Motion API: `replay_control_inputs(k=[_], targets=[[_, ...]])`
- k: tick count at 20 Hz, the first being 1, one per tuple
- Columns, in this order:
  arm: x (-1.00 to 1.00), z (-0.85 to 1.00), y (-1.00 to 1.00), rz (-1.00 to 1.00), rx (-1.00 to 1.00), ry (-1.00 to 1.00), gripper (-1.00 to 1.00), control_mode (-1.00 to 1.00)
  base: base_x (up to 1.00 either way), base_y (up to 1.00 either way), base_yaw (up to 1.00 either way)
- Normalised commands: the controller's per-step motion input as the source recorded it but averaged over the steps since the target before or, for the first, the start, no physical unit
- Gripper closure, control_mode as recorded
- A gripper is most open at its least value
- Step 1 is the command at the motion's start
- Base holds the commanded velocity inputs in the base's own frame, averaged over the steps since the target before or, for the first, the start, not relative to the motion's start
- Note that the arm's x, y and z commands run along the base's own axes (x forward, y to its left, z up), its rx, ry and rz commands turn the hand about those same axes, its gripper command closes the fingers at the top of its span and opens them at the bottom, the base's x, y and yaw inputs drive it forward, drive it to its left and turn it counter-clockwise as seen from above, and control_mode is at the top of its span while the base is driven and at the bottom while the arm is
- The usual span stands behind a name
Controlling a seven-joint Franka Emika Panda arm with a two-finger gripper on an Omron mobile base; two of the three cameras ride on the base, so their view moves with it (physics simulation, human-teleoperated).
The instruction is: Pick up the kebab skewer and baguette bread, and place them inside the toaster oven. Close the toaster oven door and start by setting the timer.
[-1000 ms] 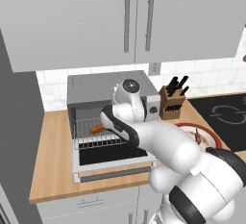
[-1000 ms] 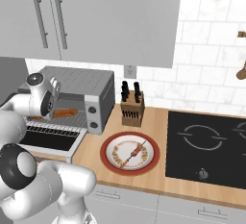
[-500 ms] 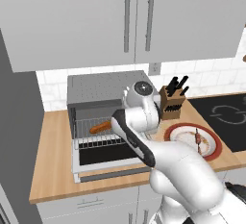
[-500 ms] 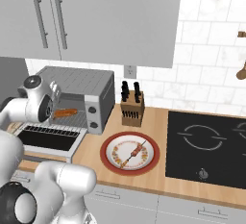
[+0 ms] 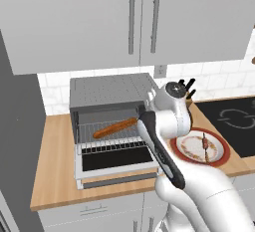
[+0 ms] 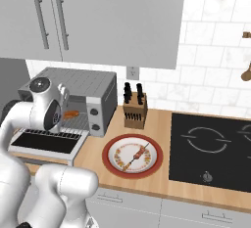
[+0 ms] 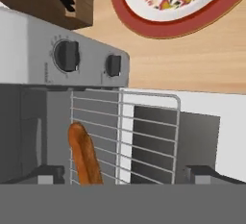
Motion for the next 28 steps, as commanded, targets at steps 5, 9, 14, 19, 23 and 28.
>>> replay_control_inputs(k=[5, 9, 14, 19, 23, 28], targets=[[0.0, 0.46, -0.25, 0.08, -0.1, 0.32, -1.0, -1.0, 0.0, 0.0, 0.0], [0.0, 0.04, -0.56, 0.25, -0.15, 0.26, -1.0, -1.0, 0.0, 0.0, 0.0], [0.0, -0.12, -0.61, 0.46, -0.17, 0.15, -1.0, -1.0, 0.0, 0.0, 0.0], [0.0, -0.2, -0.6, 0.47, -0.15, 0.06, -1.0, -1.0, 0.0, 0.0, 0.0], [0.0, -0.28, -0.43, 0.38, -0.16, 0.02, -1.0, -1.0, 0.0, 0.0, 0.0], [0.0, -0.42, -0.28, 0.32, -0.17, 0.03, -1.0, -1.0, 0.0, 0.0, 0.0]])
